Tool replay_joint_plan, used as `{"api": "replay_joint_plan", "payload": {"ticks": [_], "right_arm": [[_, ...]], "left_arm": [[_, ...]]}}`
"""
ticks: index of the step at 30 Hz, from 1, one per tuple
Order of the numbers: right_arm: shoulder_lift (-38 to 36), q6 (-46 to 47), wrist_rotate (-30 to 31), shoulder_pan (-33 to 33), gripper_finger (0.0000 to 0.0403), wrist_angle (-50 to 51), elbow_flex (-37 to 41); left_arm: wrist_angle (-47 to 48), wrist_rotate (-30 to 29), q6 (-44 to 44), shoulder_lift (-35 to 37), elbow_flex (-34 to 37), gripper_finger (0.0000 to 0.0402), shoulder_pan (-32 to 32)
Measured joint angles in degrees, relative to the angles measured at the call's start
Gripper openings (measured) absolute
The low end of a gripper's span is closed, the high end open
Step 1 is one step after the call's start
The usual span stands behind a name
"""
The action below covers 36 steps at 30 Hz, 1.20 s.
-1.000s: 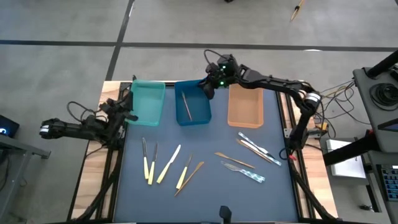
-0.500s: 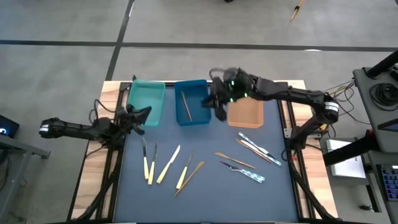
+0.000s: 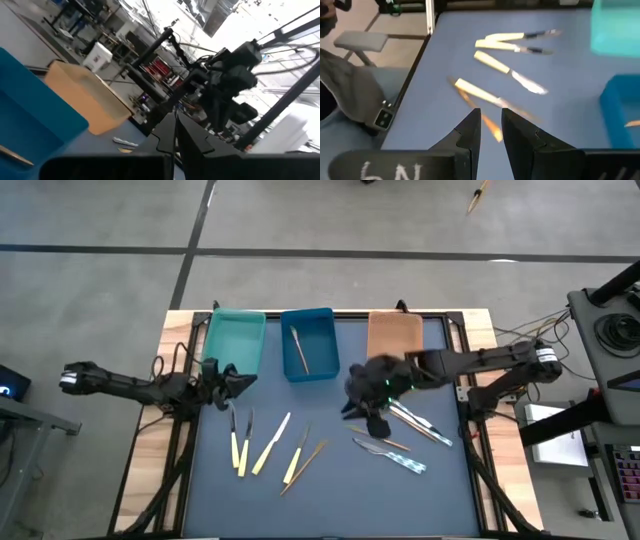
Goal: Sort silverware by color (type)
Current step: Put the yellow table knife into the green bin
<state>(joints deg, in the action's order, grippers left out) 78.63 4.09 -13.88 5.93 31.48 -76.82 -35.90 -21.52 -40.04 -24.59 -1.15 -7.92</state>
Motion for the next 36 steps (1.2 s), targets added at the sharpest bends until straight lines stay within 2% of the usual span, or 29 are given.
{"api": "replay_joint_plan", "payload": {"ticks": [7,14,17,20,28,32,36], "right_arm": [[-1.83,7.29,6.6,6.8,0.0068,1.37,5.96],[-2.55,12.89,10.22,9.46,0.0068,1.26,11.53],[-2.57,15.37,12.26,9.44,0.0068,1.22,14.15],[-2.57,17.92,14.2,9.44,0.0068,1.22,16.5],[-2.62,23.31,15.44,9.31,0.0068,1.31,20.48],[-2.7,25.22,15.44,9.31,0.0068,2.06,21.05],[-2.82,26.59,15.46,9.21,0.0068,4.47,21.1]], "left_arm": [[-11.79,-0.24,1.14,-7.95,0.0,0.0,-0.94],[-21.27,-1.48,2.03,-16.45,0.0,0.0,-0.96],[-22.3,-4.75,3.2,-19.81,-1.13,0.0,-0.91],[-21.77,-5.1,6.02,-23.4,-4.13,0.0,-0.87],[-9.19,-5.09,15.23,-31.58,-14.97,0.0,-0.88],[1.69,-5.6,16.68,-34.41,-20.72,0.0,-0.74],[15.48,-9.43,17.06,-36.5,-26.49,0.0,-0.64]]}}
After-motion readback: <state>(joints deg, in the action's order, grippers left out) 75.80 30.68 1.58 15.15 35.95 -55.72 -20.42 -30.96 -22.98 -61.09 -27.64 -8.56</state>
